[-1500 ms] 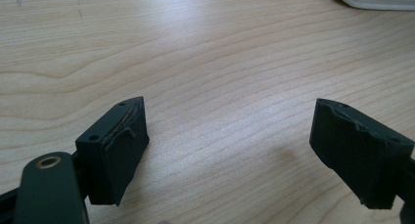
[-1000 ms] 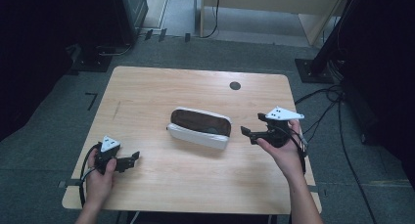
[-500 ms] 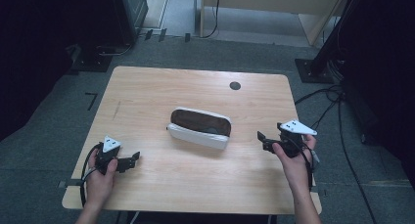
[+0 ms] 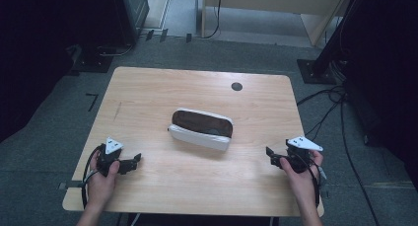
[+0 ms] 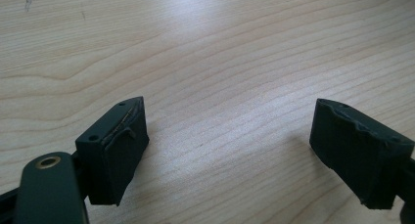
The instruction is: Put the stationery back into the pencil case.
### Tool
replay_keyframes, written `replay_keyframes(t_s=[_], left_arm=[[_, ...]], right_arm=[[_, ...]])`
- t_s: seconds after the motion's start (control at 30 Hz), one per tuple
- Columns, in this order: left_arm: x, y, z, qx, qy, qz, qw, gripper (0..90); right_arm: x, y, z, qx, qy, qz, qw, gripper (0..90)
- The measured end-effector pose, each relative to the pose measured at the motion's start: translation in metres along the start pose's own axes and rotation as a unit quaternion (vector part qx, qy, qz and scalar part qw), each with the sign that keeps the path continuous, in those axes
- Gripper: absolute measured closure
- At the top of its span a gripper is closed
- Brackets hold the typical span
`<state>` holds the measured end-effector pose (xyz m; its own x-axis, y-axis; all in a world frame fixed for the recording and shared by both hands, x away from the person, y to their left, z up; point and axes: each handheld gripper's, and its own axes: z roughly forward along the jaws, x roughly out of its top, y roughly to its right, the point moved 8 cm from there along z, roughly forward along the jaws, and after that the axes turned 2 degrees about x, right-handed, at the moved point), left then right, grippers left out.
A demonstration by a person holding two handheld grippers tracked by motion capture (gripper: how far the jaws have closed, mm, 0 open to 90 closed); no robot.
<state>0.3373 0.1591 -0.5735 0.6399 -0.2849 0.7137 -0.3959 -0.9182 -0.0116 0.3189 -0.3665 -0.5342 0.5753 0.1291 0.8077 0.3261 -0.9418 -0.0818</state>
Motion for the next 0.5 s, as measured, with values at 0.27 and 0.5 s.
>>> replay_keyframes(t_s=[0.27,0.5], left_arm=[[0.000,0.000,0.000,0.002,0.000,0.001,1.0000,14.5],[0.000,0.000,0.000,0.004,-0.002,0.004,1.0000,14.5]], right_arm=[[-0.026,0.007,-0.005,-0.007,-0.019,0.013,0.9997,13.7],[-0.049,0.015,-0.012,-0.010,-0.036,0.024,0.9990,13.6]])
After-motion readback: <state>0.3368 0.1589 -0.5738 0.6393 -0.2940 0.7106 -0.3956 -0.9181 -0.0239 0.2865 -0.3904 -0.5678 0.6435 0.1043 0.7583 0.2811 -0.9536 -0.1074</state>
